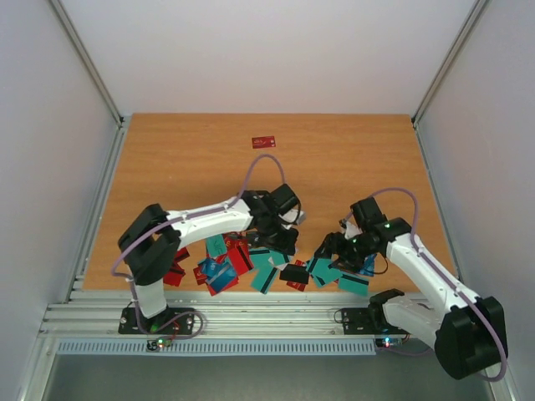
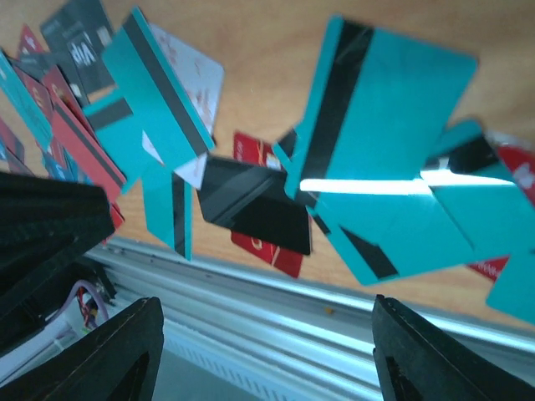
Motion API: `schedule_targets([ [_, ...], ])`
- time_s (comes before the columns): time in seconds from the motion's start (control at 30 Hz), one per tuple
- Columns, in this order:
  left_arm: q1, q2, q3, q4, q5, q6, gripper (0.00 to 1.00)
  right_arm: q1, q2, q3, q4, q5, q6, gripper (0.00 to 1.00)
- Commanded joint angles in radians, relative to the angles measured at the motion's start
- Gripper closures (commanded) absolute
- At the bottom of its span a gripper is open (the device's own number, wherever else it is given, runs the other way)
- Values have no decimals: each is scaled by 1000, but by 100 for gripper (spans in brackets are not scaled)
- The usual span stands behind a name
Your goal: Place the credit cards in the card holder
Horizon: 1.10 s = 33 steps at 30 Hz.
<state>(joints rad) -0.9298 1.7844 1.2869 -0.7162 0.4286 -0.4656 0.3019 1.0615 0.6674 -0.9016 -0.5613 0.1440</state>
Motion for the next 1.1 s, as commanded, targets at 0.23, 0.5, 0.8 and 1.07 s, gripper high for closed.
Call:
schedule_targets([
  [0.23, -93, -5, 2, -51, -275, -216, 83, -4, -125, -35, -110, -159, -1, 29],
  [0.5, -96, -100, -173, -115, -306, -252, 75, 25, -289, -158, -11, -285, 170, 29],
  [0.8, -96, -131, -330, -18, -279, -245, 65, 243, -331, -248, 169, -145, 393, 29],
  [1.07, -98, -163, -437, 84, -240, -222, 64, 514, -283, -319, 356, 85, 608, 30],
])
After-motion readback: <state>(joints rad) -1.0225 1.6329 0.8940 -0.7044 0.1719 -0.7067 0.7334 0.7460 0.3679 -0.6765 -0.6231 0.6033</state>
